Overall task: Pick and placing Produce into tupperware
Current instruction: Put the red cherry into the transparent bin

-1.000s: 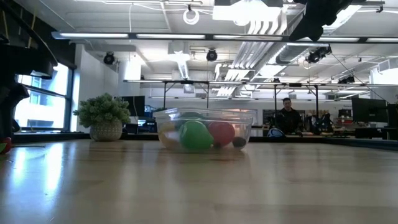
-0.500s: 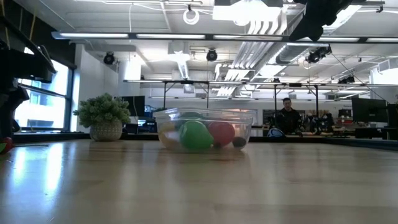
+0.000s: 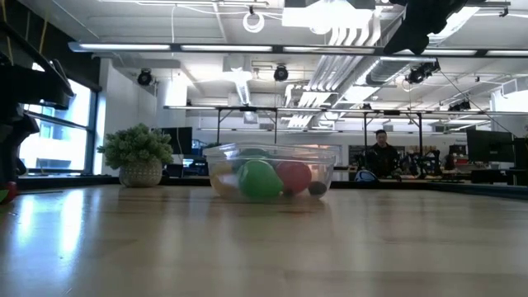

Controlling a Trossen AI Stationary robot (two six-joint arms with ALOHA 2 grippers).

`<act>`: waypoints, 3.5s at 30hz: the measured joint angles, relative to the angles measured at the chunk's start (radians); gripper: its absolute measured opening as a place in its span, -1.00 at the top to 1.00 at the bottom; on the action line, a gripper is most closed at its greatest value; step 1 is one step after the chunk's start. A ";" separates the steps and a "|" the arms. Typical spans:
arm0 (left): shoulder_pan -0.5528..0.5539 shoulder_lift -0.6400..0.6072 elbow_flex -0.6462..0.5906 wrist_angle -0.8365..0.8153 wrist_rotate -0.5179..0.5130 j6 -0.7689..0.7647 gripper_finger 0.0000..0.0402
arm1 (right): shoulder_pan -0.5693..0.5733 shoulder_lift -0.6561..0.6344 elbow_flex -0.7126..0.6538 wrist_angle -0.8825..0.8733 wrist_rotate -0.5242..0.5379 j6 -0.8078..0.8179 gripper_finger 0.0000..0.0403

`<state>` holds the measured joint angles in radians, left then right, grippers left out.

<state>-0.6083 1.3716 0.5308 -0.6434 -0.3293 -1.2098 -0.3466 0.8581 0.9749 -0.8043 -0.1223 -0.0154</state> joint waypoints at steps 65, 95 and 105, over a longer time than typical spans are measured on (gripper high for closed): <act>0.889 0.425 0.653 0.380 0.602 1.241 0.56 | 0.000 0.000 0.000 0.000 0.000 0.000 0.98; 0.889 0.544 0.808 0.234 0.581 1.279 0.28 | 0.000 0.000 0.000 0.000 0.000 0.000 0.98; 0.880 0.535 0.820 0.192 0.579 1.281 0.05 | 0.000 0.000 0.000 0.000 0.000 0.000 0.98</act>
<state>0.2713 1.9062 1.3509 -0.4518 0.2502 0.0708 -0.3465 0.8581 0.9751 -0.8043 -0.1223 -0.0154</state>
